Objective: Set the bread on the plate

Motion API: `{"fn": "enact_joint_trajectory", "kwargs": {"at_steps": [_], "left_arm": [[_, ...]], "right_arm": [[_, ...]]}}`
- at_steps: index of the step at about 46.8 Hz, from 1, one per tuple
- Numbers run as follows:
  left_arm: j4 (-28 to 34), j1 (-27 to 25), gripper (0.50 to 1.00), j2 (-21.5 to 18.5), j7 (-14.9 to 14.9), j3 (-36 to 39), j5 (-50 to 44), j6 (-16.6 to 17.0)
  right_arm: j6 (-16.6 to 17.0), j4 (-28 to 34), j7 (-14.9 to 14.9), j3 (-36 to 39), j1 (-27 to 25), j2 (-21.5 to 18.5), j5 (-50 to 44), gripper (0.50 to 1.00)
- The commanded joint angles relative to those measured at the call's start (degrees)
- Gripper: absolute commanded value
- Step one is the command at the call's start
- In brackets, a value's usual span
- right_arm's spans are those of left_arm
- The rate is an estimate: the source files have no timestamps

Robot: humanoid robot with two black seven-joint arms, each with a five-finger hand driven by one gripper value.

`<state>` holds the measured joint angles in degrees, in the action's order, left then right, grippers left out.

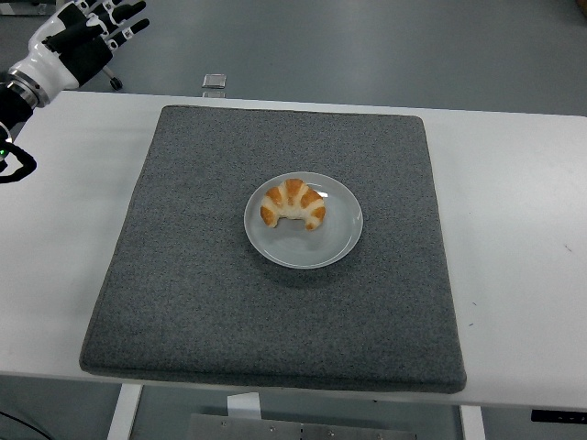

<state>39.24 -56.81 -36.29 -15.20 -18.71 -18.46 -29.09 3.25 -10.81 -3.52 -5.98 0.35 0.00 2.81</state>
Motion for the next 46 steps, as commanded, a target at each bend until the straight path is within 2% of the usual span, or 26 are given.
{"fn": "enact_joint_trajectory", "kwargs": {"at_steps": [1, 7, 13, 26, 29, 34, 38, 46], "left_arm": [[0.0, 1.7, 0.962, 0.1, 0.0, 0.2, 0.0, -0.1], [-0.5, 4.0, 0.977, 2.2, -0.1, -0.2, 0.0, -0.3], [-0.5, 5.7, 0.988, 2.5, -0.4, -0.4, 0.1, -0.7], [-2.9, 8.3, 0.99, 4.2, -1.6, -3.0, 0.9, -5.8], [-4.7, 8.4, 0.99, 4.8, -2.6, -3.3, 0.9, -5.9], [-8.2, 9.0, 0.99, 6.1, -6.3, -3.4, 0.9, -5.9], [-10.3, 9.0, 0.99, 6.8, -6.8, -3.6, 0.9, -5.9], [-10.7, 9.0, 0.99, 7.1, -6.7, -3.5, 1.0, -5.9]], "right_arm": [[0.0, 0.0, 0.0, 0.0, 0.0, 0.0, 0.0, 0.93], [0.0, 0.0, 0.0, 0.0, 0.0, 0.0, 0.0, 0.93], [0.0, 0.0, 0.0, 0.0, 0.0, 0.0, 0.0, 0.93], [0.0, 0.0, 0.0, 0.0, 0.0, 0.0, 0.0, 0.93], [-0.1, 0.0, 0.0, 0.0, 0.0, 0.0, 0.0, 0.93], [0.0, 0.0, 0.0, 0.0, 0.0, 0.0, 0.0, 0.93], [-0.1, 0.0, 0.0, 0.0, 0.0, 0.0, 0.0, 0.93], [0.0, -0.2, 0.1, -0.2, 0.0, 0.0, -0.2, 0.93]]}}
